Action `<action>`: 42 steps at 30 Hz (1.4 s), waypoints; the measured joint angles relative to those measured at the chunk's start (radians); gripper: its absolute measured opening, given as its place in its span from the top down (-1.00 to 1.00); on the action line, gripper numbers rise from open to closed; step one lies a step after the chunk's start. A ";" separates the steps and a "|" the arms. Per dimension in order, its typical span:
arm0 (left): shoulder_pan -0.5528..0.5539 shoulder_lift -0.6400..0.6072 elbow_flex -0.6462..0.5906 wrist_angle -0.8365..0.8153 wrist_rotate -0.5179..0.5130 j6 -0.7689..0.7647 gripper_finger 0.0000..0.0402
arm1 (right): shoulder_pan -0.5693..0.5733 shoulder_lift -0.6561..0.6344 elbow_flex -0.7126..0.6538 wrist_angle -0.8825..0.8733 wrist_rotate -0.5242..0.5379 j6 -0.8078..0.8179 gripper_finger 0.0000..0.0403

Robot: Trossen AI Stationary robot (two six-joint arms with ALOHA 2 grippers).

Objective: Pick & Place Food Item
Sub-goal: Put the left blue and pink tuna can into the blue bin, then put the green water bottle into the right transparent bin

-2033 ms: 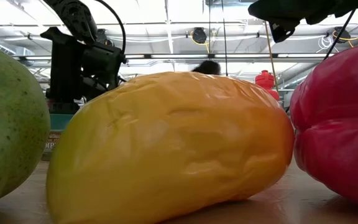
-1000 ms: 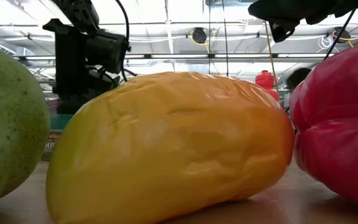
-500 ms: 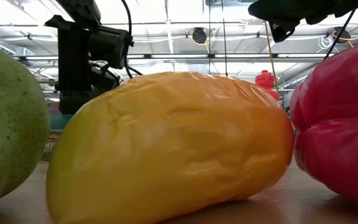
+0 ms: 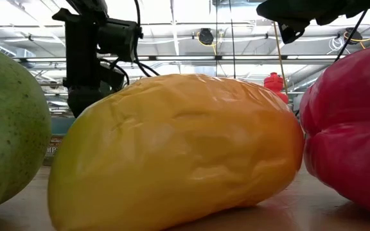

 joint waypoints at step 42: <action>-0.492 -0.617 0.016 0.273 -0.250 0.094 0.28 | 0.000 0.000 0.000 0.000 -0.002 -0.012 1.00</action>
